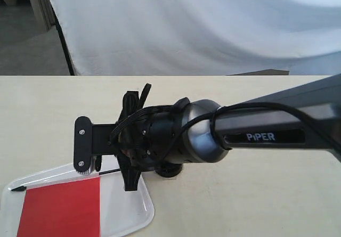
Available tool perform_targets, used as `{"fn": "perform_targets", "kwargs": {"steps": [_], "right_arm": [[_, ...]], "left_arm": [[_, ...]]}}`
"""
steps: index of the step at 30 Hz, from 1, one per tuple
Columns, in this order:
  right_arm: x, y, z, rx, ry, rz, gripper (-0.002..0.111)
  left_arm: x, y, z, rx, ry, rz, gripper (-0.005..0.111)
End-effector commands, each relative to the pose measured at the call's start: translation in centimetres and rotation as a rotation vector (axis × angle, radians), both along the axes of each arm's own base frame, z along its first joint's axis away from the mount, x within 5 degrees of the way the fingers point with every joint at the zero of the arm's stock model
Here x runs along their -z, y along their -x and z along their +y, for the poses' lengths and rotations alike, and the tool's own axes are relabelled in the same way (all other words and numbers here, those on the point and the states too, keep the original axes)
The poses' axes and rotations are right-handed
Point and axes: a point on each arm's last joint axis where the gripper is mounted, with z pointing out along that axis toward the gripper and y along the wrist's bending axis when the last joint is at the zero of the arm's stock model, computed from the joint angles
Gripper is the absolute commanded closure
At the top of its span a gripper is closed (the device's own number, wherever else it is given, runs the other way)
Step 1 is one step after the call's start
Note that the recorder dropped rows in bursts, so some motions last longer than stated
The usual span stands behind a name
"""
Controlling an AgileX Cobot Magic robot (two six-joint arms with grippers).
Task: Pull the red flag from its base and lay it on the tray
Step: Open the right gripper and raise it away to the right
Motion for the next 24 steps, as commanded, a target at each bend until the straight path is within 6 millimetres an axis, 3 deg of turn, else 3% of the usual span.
{"fn": "perform_targets", "kwargs": {"steps": [1,3,9,12,16,24], "right_arm": [[-0.7,-2.7,-3.1,0.206,-0.034,0.005,0.109],[-1.3,-4.2,-5.9,0.395,-0.087,0.062,0.109],[-4.8,-5.6,-11.3,0.665,-0.282,0.269,0.109],[-7.1,-5.7,-16.3,0.847,-0.342,0.435,0.109],[-9.5,-3.8,-22.4,1.010,-0.415,0.611,0.109],[-10.1,2.4,-30.3,1.215,-0.699,0.478,0.109]], "left_arm": [[0.0,0.0,0.0,0.000,0.003,-0.006,0.107],[0.0,0.0,0.0,0.000,0.003,-0.006,0.107],[0.0,0.0,0.0,0.000,0.003,-0.006,0.107],[0.0,0.0,0.0,0.000,0.003,-0.006,0.107],[0.0,0.0,0.0,0.000,0.003,-0.006,0.107],[0.0,0.0,0.0,0.000,0.003,-0.006,0.107]]}}
